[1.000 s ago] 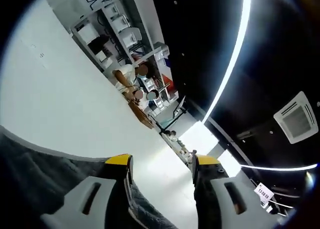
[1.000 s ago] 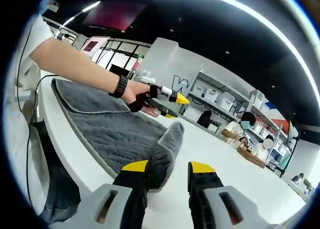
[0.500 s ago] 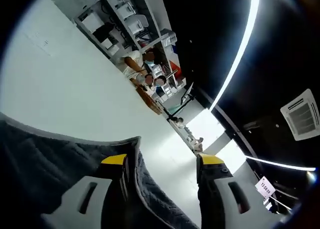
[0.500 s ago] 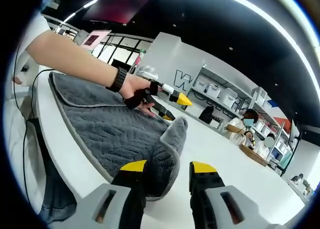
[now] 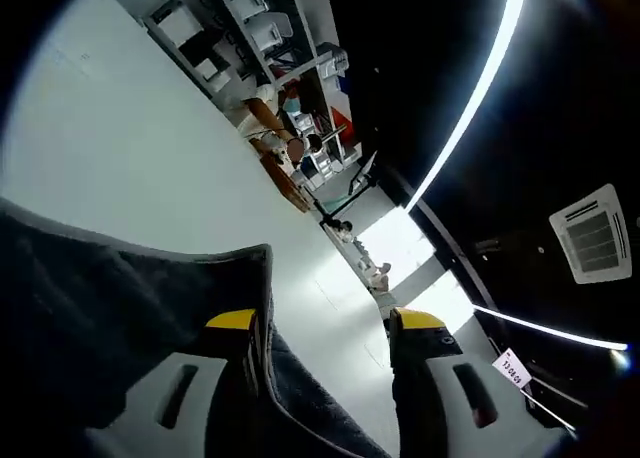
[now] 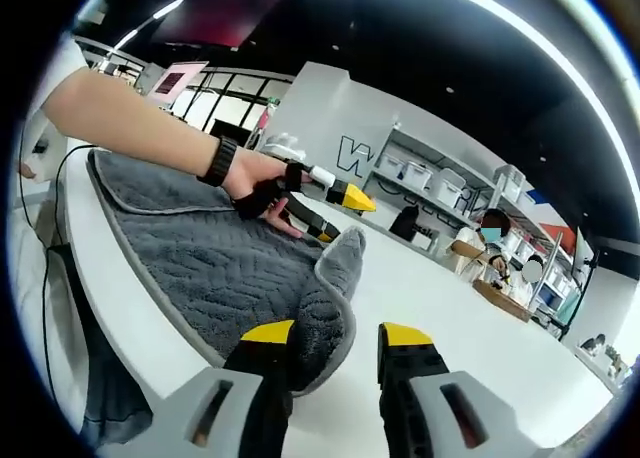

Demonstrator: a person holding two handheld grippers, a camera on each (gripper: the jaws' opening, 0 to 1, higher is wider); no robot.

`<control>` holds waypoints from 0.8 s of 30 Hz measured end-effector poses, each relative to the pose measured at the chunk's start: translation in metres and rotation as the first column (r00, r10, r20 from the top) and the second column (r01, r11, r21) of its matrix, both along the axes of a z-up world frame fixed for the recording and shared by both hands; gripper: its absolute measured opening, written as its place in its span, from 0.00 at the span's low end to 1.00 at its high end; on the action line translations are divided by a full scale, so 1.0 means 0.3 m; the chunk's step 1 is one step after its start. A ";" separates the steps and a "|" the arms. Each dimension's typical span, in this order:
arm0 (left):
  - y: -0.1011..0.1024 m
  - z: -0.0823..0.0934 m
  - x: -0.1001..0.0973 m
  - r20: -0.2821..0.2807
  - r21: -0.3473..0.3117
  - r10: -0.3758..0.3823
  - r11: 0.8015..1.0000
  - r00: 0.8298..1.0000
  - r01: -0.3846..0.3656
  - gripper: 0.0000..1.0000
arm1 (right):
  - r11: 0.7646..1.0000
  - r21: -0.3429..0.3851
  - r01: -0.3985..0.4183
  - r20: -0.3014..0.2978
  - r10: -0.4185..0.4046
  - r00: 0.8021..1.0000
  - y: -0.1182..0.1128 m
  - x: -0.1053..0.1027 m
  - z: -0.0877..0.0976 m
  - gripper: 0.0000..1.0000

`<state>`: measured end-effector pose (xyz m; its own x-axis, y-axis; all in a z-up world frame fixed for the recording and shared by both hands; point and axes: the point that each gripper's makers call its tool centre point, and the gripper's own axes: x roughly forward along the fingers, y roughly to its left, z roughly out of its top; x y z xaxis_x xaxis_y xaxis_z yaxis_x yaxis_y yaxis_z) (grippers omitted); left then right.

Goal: Open the folded towel by lifting each exposed corner and separating the folded layers until the towel lies flat within the target outline without major curled edges

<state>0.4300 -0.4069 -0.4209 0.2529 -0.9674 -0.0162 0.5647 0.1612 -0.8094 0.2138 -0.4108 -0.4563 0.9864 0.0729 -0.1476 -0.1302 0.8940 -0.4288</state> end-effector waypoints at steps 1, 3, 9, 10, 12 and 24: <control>-0.002 0.002 -0.009 0.005 -0.002 -0.001 1.000 1.000 0.001 0.50 | 1.000 -0.005 0.005 0.001 -0.005 1.000 -0.005 -0.002 0.001 0.28; -0.006 0.008 -0.016 0.008 -0.016 0.006 1.000 1.000 -0.005 0.50 | 1.000 -0.012 0.026 0.010 -0.026 1.000 -0.022 -0.005 0.007 0.28; -0.034 0.028 -0.046 0.020 -0.062 -0.003 0.998 1.000 0.004 0.50 | 0.999 -0.003 0.043 0.015 -0.043 0.999 -0.057 -0.019 0.015 0.27; -0.040 0.032 -0.055 0.029 -0.062 -0.007 0.998 1.000 0.009 0.50 | 0.998 -0.001 0.057 0.022 -0.056 0.998 -0.067 -0.023 0.016 0.27; -0.044 0.035 -0.054 0.063 -0.055 0.012 0.998 0.998 -0.009 0.50 | 0.997 -0.015 0.069 0.014 -0.069 0.998 -0.078 -0.028 0.010 0.26; -0.065 0.021 -0.094 0.120 -0.024 0.005 1.000 0.993 -0.003 0.54 | 0.997 -0.006 0.079 0.015 -0.079 0.997 -0.096 -0.035 0.011 0.25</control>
<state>0.4017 -0.4264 -0.4147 0.2555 -0.9661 0.0373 0.6576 0.1454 -0.7392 0.2034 -0.4396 -0.4529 0.9910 -0.0061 -0.1334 -0.0531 0.8985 -0.4358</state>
